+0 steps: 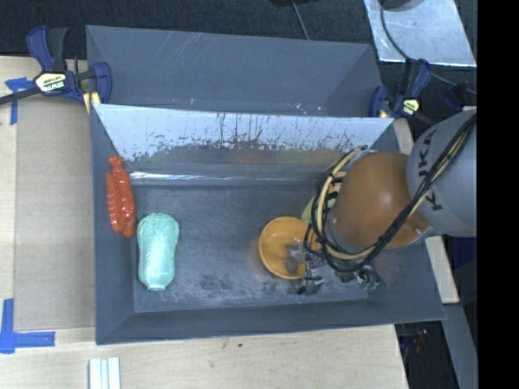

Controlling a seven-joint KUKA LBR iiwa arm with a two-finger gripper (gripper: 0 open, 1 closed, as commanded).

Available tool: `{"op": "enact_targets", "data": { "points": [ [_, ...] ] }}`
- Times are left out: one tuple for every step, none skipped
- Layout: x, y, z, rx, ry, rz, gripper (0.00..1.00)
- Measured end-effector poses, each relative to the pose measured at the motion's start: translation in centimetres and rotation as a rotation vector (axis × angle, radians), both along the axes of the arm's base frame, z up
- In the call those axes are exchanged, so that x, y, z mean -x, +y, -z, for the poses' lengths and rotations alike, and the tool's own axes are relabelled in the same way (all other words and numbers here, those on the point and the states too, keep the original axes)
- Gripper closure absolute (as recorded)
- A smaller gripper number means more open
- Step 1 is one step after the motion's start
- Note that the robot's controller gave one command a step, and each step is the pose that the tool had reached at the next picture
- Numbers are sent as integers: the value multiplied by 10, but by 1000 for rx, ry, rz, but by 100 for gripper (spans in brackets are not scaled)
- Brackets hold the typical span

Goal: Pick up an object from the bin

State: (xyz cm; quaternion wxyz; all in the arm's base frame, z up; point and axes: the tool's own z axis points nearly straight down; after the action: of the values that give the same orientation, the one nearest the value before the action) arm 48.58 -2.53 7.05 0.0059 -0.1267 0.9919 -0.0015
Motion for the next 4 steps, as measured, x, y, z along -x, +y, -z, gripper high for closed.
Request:
{"op": "enact_targets", "data": {
  "points": [
    [0,0,0,0,0,0,100],
    [3,0,-14,-1,12,0,100],
    [1,0,-51,0,3,1,100],
    [0,0,-69,0,-2,1,100]
  ]
}}
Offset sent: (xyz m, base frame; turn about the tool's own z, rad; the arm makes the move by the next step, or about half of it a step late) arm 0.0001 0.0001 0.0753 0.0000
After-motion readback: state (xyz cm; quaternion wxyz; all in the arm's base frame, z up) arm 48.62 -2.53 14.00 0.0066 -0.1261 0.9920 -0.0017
